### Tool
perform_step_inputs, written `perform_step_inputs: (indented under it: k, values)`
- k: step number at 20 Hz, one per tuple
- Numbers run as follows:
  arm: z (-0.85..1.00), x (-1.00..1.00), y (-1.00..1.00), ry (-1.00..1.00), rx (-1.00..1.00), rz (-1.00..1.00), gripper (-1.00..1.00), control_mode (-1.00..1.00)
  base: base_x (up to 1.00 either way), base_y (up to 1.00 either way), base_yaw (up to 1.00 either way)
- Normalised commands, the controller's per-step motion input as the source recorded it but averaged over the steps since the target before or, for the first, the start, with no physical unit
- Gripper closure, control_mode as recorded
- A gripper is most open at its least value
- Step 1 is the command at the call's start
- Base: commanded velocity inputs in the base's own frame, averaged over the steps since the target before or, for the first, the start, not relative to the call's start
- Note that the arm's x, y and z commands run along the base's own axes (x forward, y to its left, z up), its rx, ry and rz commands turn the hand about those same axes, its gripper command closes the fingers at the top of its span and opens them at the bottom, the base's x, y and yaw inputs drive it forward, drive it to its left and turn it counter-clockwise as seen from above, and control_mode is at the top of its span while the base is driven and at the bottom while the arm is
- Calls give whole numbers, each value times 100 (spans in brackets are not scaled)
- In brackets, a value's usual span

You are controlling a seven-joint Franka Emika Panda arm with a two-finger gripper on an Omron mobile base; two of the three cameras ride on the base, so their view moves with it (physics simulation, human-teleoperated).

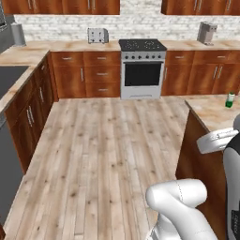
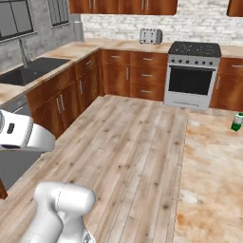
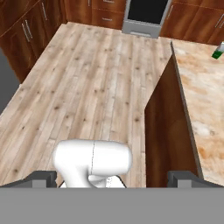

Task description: Pick the milk, bottled water, water bottle from the counter and place them in the open cabinet.

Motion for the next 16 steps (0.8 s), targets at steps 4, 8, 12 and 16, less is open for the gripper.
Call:
perform_step_inputs:
  k: [4,8,12,16]
  values:
    - [0,0,0,0,0,0,-100,100,44,18,-37]
    - [0,0,0,0,0,0,-100,100,44,25,-39]
    - [0,0,0,0,0,0,-100,100,51,33,-39]
    - [0,0,0,0,0,0,-100,100,61,38,-40]
